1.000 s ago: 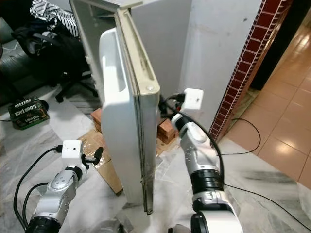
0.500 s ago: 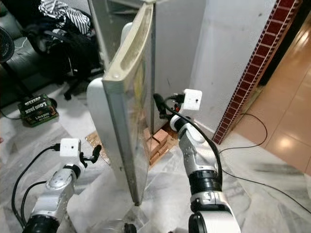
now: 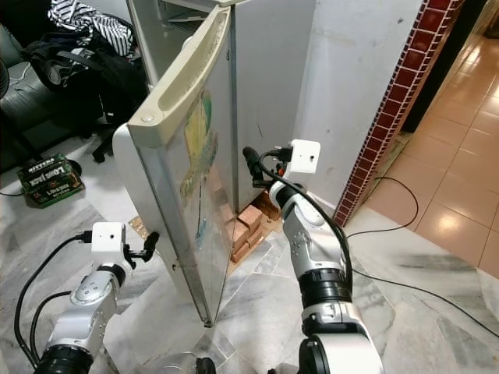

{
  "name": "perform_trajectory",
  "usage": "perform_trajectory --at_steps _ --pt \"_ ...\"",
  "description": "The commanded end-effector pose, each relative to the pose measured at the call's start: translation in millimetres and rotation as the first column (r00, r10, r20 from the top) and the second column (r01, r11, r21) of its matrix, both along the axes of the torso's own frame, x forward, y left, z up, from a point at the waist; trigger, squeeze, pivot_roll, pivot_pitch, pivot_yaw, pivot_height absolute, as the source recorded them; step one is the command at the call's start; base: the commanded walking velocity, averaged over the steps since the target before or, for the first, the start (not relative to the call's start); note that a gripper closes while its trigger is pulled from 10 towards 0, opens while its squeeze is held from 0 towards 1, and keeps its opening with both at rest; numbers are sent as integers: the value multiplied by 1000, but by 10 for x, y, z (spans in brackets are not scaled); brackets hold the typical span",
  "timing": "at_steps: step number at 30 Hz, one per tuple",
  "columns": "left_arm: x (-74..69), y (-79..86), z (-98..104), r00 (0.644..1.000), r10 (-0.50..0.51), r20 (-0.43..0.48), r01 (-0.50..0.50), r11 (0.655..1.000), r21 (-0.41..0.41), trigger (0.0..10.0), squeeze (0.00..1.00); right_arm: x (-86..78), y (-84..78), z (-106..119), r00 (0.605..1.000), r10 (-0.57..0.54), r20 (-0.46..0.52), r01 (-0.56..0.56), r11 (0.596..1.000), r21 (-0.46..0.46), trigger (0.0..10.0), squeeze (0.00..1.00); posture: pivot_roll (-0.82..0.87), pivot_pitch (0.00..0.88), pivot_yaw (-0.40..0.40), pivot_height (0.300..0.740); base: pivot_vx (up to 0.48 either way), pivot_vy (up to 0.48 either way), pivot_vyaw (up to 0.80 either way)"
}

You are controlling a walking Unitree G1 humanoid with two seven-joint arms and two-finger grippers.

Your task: Restocking fridge

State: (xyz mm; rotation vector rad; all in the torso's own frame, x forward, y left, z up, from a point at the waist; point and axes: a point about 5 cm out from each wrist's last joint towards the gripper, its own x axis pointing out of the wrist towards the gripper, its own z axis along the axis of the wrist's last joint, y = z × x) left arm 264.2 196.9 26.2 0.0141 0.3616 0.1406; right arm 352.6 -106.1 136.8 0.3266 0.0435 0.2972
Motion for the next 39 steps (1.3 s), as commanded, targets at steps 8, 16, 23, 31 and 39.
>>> perform_trajectory --at_steps 8,16,23,31,39 --pt "-202 462 162 957 289 37 -290 956 33 10000 0 149 337 165 995 99 7 -99 995 -2 10000 8 124 34 -27 740 0 0 0" --pt "-691 581 142 918 394 36 -395 919 4 10000 0 263 686 303 984 178 -6 -178 983 -50 10000 4 247 32 -106 740 0 0 0" --pt "-827 672 63 902 431 5 -430 900 66 10000 0 281 813 340 983 180 -31 -181 981 -66 10000 0 282 12 -113 740 0 0 0" --pt "-704 697 234 927 370 64 -376 917 135 10000 0 -48 1473 764 793 606 62 -606 773 186 10000 0 296 0 -129 740 0 0 0" --pt "-660 687 215 934 352 60 -357 924 134 10000 0 -139 1399 522 685 728 36 -728 684 33 10000 0 290 0 -119 740 0 0 0"
